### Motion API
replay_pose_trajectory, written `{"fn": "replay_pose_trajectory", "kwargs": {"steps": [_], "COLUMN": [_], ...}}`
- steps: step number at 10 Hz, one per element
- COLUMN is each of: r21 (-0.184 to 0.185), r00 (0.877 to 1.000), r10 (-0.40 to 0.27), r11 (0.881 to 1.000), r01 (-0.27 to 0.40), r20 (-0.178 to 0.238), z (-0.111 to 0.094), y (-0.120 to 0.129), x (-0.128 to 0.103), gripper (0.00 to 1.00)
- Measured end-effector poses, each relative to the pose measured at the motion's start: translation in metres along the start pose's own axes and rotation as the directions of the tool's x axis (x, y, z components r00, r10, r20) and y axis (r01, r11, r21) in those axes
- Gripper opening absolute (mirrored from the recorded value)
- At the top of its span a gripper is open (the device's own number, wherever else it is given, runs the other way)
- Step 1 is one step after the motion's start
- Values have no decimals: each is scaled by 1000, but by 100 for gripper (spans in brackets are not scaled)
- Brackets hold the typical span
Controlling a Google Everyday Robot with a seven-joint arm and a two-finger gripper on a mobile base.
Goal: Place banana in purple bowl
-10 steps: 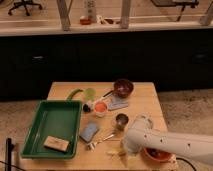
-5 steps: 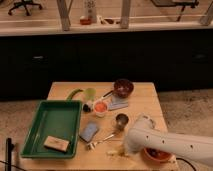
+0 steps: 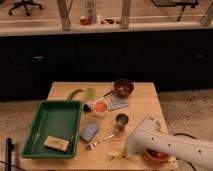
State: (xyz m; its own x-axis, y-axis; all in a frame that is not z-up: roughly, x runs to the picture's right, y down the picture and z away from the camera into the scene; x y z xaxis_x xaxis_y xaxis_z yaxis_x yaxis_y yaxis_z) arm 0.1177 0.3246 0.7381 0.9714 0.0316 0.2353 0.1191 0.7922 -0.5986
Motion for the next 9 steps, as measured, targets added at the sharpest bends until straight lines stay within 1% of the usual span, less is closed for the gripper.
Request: {"fn": "replay_pose_trajectory", "kwargs": {"steps": [3, 4, 6, 9], "r21": [26, 36, 61, 82], "r00": [1000, 999, 999, 999], "r10": [-17, -27, -38, -48], "r11": [1000, 999, 997, 996], "r01": [16, 26, 37, 46], "r20": [24, 27, 29, 25], "z": [-12, -19, -35, -49], "y": [-4, -7, -13, -24], "x": [-6, -9, -11, -11], "gripper": [0, 0, 0, 0]}}
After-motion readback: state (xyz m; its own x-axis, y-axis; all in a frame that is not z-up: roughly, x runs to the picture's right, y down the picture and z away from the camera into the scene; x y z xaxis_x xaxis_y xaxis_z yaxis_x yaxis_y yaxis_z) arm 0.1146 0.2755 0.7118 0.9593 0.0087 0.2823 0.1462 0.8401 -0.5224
